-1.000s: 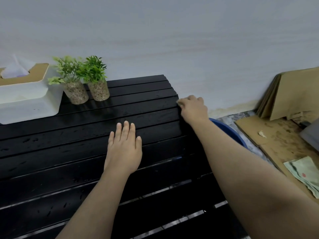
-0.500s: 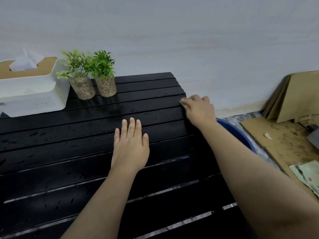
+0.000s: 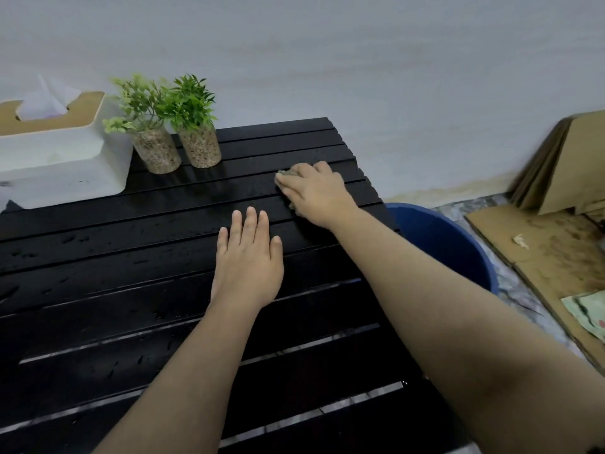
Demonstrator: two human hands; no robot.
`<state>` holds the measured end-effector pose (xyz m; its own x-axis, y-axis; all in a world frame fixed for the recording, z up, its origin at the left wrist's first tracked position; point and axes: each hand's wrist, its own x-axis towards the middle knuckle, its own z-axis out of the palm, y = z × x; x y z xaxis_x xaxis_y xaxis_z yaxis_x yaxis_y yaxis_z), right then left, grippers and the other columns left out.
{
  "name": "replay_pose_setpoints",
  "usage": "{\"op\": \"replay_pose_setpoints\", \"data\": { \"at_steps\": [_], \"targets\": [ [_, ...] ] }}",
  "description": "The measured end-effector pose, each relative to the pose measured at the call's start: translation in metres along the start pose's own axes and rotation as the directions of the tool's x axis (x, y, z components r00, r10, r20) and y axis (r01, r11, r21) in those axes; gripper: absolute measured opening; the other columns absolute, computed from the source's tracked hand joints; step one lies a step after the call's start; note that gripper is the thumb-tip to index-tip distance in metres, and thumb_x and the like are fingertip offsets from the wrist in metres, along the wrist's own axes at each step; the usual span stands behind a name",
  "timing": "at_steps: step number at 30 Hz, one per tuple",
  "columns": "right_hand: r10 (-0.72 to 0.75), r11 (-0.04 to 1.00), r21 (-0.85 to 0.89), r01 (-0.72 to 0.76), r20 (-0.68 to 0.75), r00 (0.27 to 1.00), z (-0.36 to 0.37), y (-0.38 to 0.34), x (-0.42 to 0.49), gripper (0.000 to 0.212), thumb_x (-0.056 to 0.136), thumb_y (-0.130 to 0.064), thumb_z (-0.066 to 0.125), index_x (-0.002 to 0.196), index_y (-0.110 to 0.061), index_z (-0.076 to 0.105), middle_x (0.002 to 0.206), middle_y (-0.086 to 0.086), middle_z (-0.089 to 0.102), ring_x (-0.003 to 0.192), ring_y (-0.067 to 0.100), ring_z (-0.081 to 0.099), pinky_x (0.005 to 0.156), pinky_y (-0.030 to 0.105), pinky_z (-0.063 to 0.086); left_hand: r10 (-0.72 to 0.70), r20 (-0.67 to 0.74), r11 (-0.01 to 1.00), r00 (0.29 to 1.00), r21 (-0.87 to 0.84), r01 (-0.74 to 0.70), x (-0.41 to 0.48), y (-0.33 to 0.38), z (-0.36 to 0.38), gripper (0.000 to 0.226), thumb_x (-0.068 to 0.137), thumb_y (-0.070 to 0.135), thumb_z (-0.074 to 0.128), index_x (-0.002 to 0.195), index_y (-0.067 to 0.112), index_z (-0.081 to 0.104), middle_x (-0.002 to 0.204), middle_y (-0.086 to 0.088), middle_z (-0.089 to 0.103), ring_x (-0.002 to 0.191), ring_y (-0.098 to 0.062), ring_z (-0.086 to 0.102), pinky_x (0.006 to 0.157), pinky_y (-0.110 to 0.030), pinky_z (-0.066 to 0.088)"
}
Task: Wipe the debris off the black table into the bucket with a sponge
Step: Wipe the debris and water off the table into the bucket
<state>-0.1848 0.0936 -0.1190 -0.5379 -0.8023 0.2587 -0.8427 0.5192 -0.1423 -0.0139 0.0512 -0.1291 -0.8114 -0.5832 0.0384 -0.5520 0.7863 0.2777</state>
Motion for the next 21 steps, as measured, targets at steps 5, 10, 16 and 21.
{"op": "replay_pose_setpoints", "data": {
  "at_steps": [5, 10, 16, 21],
  "targets": [
    [0.357, 0.934, -0.010, -0.357, 0.010, 0.934, -0.012, 0.063, -0.012, 0.036, 0.096, -0.031, 0.035, 0.130, -0.029, 0.045, 0.143, 0.005, 0.041, 0.132, 0.032, 0.031, 0.110, 0.052, 0.017, -0.005, 0.000, 1.000, 1.000, -0.003, 0.005, 0.002, 0.000, 0.001, 0.055, 0.096, 0.038, 0.010, 0.147, 0.018, 0.001, 0.158, -0.001, -0.006, 0.143, -0.016, -0.014, 0.116, -0.036, -0.009],
    [0.024, 0.989, 0.146, -0.026, 0.011, 1.000, -0.018, 0.005, -0.041, 0.033, 0.095, -0.020, 0.043, 0.126, -0.012, 0.052, 0.127, 0.016, 0.057, 0.120, 0.032, 0.047, 0.102, 0.040, 0.037, -0.009, 0.036, 1.000, 0.999, -0.021, 0.010, 0.003, 0.000, -0.001, 0.054, 0.097, 0.035, 0.013, 0.147, 0.016, 0.002, 0.158, -0.001, -0.005, 0.143, -0.017, -0.013, 0.116, -0.036, -0.009],
    [0.148, 0.984, 0.085, -0.155, 0.084, 0.985, -0.048, 0.028, -0.128, 0.045, 0.092, -0.033, 0.050, 0.136, -0.031, 0.040, 0.147, 0.001, 0.040, 0.135, 0.024, 0.033, 0.113, 0.047, 0.017, 0.100, 0.136, 0.959, 0.986, -0.276, -0.059, -0.030, -0.015, -0.030, 0.050, 0.099, 0.030, 0.021, 0.147, 0.019, 0.010, 0.157, 0.004, 0.008, 0.144, -0.009, -0.003, 0.114, -0.027, -0.003],
    [0.307, 0.938, 0.146, -0.313, 0.065, 0.949, -0.055, -0.009, -0.141, 0.041, 0.096, -0.028, 0.045, 0.135, -0.017, 0.044, 0.145, 0.012, 0.042, 0.134, 0.029, 0.033, 0.113, 0.036, 0.019, 0.104, 0.037, 0.986, 0.994, -0.134, -0.098, -0.130, -0.028, -0.034, 0.052, 0.097, 0.033, 0.019, 0.146, 0.016, 0.015, 0.156, 0.001, 0.015, 0.144, -0.011, 0.000, 0.114, -0.028, 0.000]
  ]
}}
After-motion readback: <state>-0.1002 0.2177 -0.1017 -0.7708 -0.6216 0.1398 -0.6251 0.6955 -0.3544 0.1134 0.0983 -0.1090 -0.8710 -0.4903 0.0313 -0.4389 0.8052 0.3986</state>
